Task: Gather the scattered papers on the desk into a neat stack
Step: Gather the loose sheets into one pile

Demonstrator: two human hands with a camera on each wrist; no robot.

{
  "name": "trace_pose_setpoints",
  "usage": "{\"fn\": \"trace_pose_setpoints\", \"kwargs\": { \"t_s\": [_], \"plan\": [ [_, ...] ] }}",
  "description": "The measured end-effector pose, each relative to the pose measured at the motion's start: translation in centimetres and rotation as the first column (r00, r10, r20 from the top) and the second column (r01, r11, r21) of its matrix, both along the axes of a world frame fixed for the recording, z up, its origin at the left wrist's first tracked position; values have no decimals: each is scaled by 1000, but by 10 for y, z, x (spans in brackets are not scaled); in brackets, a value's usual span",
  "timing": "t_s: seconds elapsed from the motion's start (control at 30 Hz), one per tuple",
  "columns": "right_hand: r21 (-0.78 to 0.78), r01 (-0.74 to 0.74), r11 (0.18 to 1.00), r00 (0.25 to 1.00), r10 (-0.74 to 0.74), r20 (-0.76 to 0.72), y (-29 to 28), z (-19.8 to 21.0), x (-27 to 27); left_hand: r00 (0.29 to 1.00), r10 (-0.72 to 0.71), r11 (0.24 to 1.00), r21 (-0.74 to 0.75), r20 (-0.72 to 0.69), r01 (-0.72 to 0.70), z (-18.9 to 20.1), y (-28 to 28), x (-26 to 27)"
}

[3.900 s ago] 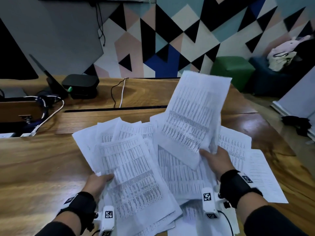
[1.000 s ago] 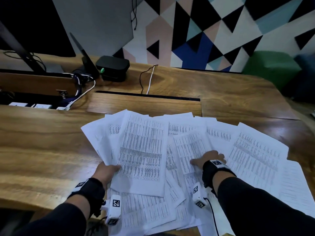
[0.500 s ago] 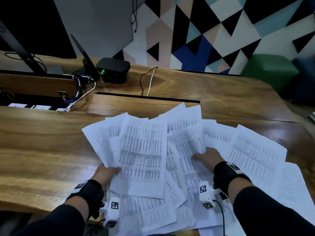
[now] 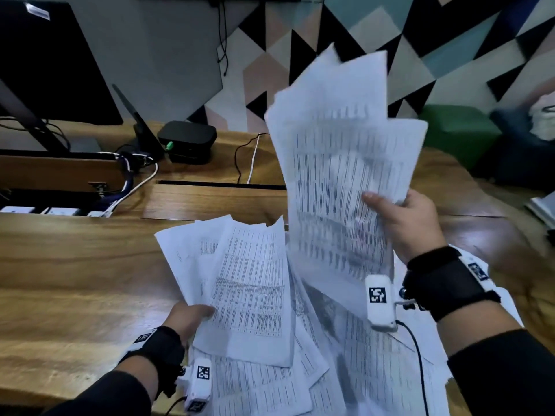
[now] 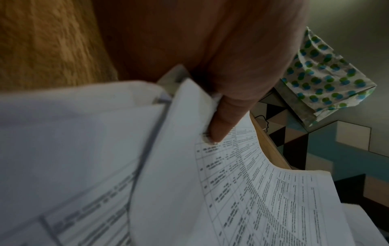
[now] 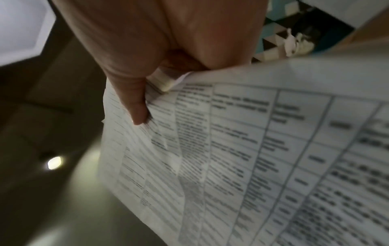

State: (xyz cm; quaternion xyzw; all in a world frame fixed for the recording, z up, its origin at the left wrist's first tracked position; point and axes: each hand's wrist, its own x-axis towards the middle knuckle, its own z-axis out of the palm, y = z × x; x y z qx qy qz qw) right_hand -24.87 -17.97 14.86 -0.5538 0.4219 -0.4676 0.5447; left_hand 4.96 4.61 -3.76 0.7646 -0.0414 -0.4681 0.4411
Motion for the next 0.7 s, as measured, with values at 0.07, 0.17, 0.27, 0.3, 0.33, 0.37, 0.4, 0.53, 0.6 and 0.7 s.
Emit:
{"fn": "trace_pose_setpoints", "kwargs": {
  "t_s": [0.07, 0.17, 0.27, 0.3, 0.33, 0.37, 0.4, 0.53, 0.6, 0.7],
  "plan": [
    [87, -20, 996, 981, 3, 193, -5, 4, 3, 1000, -26, 1000, -2, -7, 26, 2, -3, -4],
    [284, -39, 958, 975, -26, 219, -5, -16, 9, 998, -68, 998, -9, -4, 68, 3, -4, -7],
    [434, 0, 901, 1000, 11, -24, 23, -54, 23, 996, -86, 996, 12, -30, 86, -14, -5, 1],
    [454, 21, 891, 995, 27, -98, 37, -67, 27, 995, -86, 996, 20, -43, 87, -31, -5, 9],
    [478, 27, 878, 988, 49, -147, 50, -82, 30, 996, -73, 997, 27, -59, 75, -39, -5, 13],
    [508, 34, 861, 980, 71, -185, 64, -93, 34, 996, -49, 998, 37, -77, 52, -40, -6, 15],
    [530, 43, 847, 965, 103, -242, 75, -102, 37, 995, -37, 997, 56, -94, 43, -27, -7, 11],
    [560, 23, 828, 773, 341, -535, 93, -137, 47, 983, -80, 997, 6, -164, 82, 29, -9, -16],
    [568, -33, 823, 672, 438, -596, 92, -156, 53, 981, -77, 996, -64, -179, 67, 35, -11, -18],
    [540, -131, 832, 565, 510, -649, 89, -171, 57, 983, -97, 992, -92, -157, 83, 30, -12, -17]
  ]
}}
